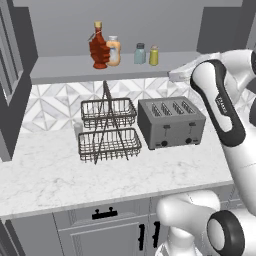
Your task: Put the shaker and condiment bottle from the counter next to their counterparts in the cabinet.
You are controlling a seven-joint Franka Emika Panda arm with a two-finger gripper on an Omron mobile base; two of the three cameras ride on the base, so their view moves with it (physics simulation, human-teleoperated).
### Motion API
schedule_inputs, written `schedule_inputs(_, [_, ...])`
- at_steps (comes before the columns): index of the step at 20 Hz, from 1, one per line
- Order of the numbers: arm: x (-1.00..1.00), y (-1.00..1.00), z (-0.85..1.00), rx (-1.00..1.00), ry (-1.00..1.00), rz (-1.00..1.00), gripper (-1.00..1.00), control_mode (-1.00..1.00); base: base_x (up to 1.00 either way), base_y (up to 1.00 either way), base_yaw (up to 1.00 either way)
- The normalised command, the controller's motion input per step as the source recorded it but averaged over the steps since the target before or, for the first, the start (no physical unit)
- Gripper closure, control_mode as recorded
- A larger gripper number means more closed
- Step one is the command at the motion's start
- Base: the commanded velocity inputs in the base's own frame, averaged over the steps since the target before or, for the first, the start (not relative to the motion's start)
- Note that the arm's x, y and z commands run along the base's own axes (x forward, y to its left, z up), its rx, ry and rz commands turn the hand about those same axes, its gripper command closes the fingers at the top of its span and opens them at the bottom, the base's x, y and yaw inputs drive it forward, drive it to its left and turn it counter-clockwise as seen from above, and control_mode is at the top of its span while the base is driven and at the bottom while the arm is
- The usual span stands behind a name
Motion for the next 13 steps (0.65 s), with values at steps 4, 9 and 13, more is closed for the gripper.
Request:
schedule_inputs(4, [-1.0,0.0,0.19,0.0,-0.06,0.0,-1.0,-1.0,0.0,0.0,0.0])
schedule_inputs(9, [-1.0,0.0,0.13,0.0,-0.03,-0.03,-1.0,-1.0,0.0,0.0,0.0])
schedule_inputs(13, [-1.0,0.13,0.01,0.0,-0.03,-0.03,-1.0,-1.0,0.0,0.0,0.0])
